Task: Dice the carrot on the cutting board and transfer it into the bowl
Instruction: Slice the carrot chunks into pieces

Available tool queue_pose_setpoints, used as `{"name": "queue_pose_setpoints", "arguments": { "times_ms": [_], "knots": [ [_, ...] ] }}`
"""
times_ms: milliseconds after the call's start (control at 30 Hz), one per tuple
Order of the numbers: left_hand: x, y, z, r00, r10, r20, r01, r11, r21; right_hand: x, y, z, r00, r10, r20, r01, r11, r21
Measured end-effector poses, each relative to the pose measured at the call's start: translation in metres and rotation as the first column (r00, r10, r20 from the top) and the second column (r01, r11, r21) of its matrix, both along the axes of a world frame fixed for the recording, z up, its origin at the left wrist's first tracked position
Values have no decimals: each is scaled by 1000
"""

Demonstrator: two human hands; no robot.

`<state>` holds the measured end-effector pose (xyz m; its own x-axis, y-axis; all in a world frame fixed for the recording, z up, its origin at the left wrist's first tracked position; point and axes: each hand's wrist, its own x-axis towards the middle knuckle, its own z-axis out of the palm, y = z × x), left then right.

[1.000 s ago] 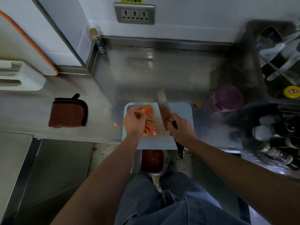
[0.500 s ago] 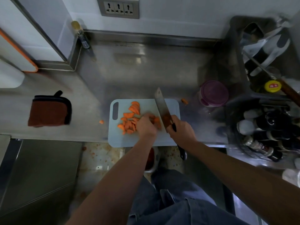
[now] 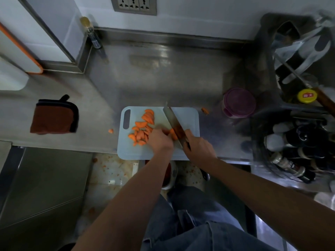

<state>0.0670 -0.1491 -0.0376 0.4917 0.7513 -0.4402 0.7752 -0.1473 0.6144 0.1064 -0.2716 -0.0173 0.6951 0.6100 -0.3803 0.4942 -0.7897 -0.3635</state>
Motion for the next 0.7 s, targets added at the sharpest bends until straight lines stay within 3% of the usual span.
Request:
{"name": "queue_pose_setpoints", "arguments": {
  "times_ms": [267,533,700],
  "knots": [
    [5,-3,1,988,152,23,-147,977,-156,7,5,-1,997,18,-75,-21,999,-31],
    [8,-5,2,993,115,-29,-118,983,-139,17,-1,6,1000,6,-6,-5,997,74],
    [12,-6,3,991,124,-48,-130,979,-157,17,1,12,996,93,-9,-93,996,-8]
  ]
}}
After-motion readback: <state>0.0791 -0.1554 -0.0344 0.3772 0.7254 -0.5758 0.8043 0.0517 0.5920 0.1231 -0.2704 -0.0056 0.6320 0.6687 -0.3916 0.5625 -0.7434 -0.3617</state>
